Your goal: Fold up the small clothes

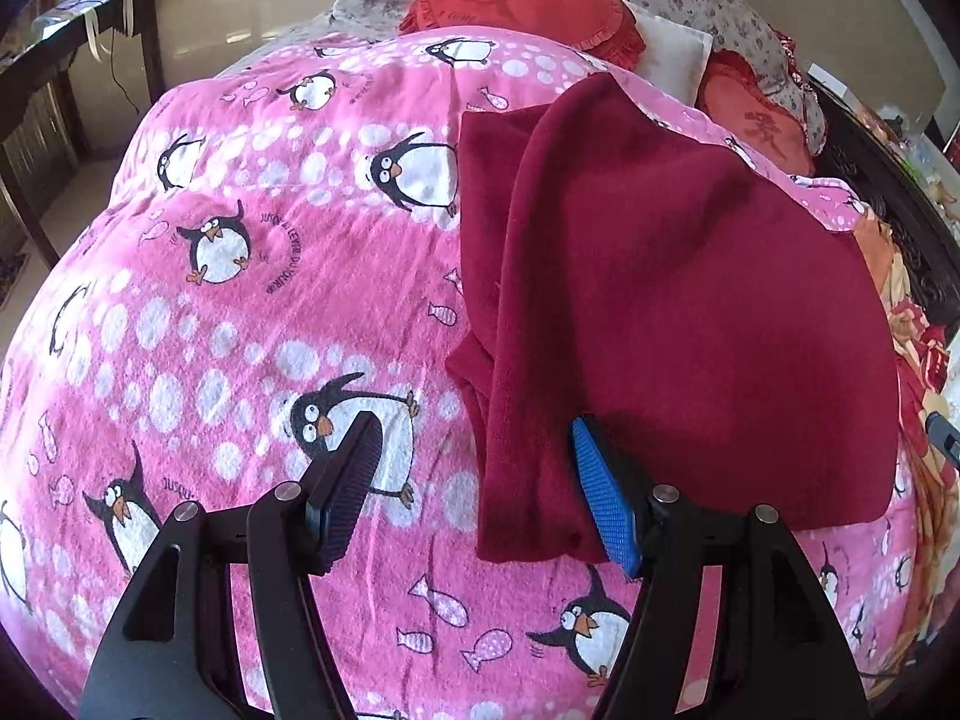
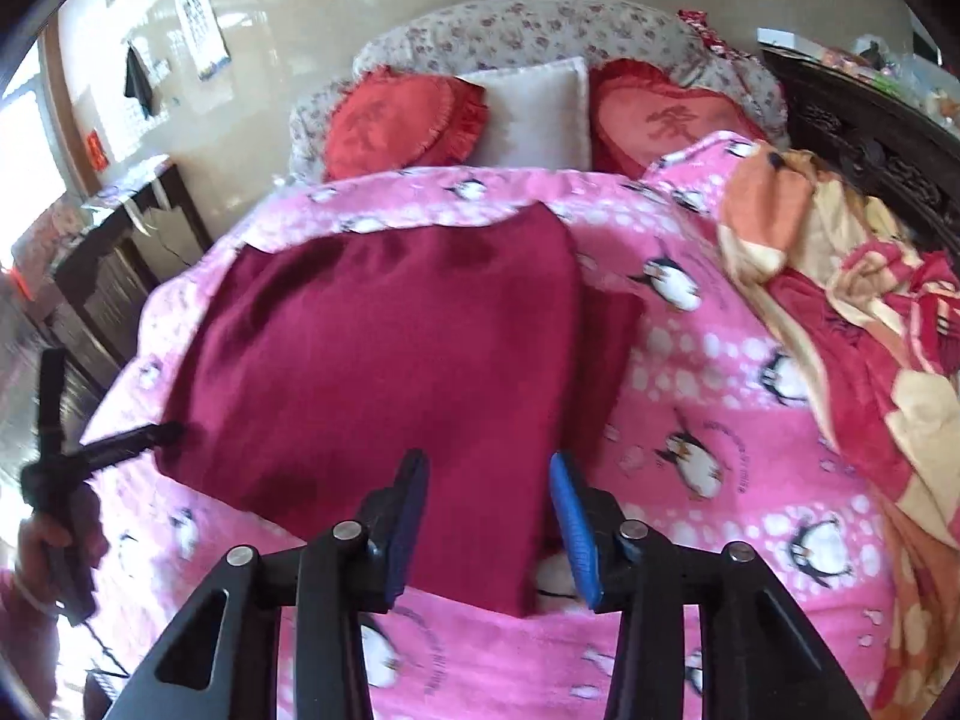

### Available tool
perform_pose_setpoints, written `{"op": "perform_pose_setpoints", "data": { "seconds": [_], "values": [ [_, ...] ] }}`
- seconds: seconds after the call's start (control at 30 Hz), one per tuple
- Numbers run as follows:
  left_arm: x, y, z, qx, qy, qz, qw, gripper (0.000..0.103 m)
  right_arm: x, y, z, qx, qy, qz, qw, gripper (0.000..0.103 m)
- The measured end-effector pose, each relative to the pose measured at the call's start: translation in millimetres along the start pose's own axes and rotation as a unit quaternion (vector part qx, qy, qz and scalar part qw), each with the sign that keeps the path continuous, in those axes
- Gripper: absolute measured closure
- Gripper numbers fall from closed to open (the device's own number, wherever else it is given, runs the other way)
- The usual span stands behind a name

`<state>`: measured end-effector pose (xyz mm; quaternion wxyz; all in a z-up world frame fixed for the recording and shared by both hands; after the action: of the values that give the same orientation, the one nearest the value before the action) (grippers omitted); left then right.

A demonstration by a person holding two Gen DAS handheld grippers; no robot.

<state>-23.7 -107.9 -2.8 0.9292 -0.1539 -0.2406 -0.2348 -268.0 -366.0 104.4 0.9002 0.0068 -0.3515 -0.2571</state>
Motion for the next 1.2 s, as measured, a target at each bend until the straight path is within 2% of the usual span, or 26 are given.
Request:
{"op": "perform_pose_setpoints", "data": {
  "seconds": [0.2,0.27,0.3,0.47,0.57,0.67,0.77,0.83,0.93,1.03,1.1,1.2],
  "values": [
    [-7.0,11.3,-7.2,-0.027,0.006,0.037,0.9989,0.038,24.7,73.3,-38.0,0.039,0.009,0.061,0.997,0.063],
    [-7.9,13.7,-7.7,-0.033,0.006,0.043,0.9985,0.037,36.6,103.3,-56.8,0.053,0.015,0.089,0.995,0.071],
    [-8.8,14.3,-8.1,-0.035,0.006,0.044,0.9984,0.037,40.0,114.1,-63.6,0.057,0.017,0.098,0.993,0.072],
    [-8.5,14.6,-10.5,-0.043,0.001,0.046,0.9980,0.036,70.4,181.9,-105.9,0.081,0.021,0.156,0.984,0.073],
    [-9.4,16.6,-10.7,-0.050,0.000,0.051,0.9975,0.036,84.1,208.5,-131.6,0.085,0.028,0.172,0.981,0.073],
    [-10.1,17.8,-11.5,-0.056,-0.003,0.057,0.9968,0.036,96.1,225.3,-164.3,0.069,0.041,0.182,0.980,0.073],
    [-11.4,18.8,-11.0,-0.057,-0.005,0.060,0.9965,0.036,103.1,237.3,-200.9,0.072,0.070,0.167,0.981,0.073],
    [-11.8,20.0,-10.7,-0.060,-0.005,0.061,0.9964,0.035,105.8,247.9,-216.2,0.076,0.072,0.163,0.981,0.073],
    [-10.5,21.3,-10.4,-0.067,-0.002,0.063,0.9958,0.035,111.1,257.6,-217.2,0.071,0.071,0.166,0.981,0.073],
    [-11.0,22.2,-10.0,-0.069,-0.006,0.065,0.9955,0.035,117.8,256.3,-204.2,0.098,0.073,0.127,0.984,0.073],
    [-11.1,21.9,-9.7,-0.066,-0.008,0.065,0.9956,0.035,119.9,260.3,-195.9,0.110,0.073,0.118,0.984,0.066],
    [-11.0,21.4,-10.0,-0.067,-0.008,0.066,0.9956,0.035,114.5,276.0,-203.9,0.102,0.087,0.135,0.982,0.064]
  ]
}}
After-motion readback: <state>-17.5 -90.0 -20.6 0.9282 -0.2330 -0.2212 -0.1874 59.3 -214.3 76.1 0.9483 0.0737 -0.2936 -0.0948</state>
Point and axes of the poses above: each gripper's, at about its wrist camera, not at the fingertips, and z roughly against the way its jaws point, y to its left, x to its top, the point moved 6 cm from there along -z, roughly the way its jaws point, and after that the axes turned 2 degrees about -z, right-handed, at the moved point
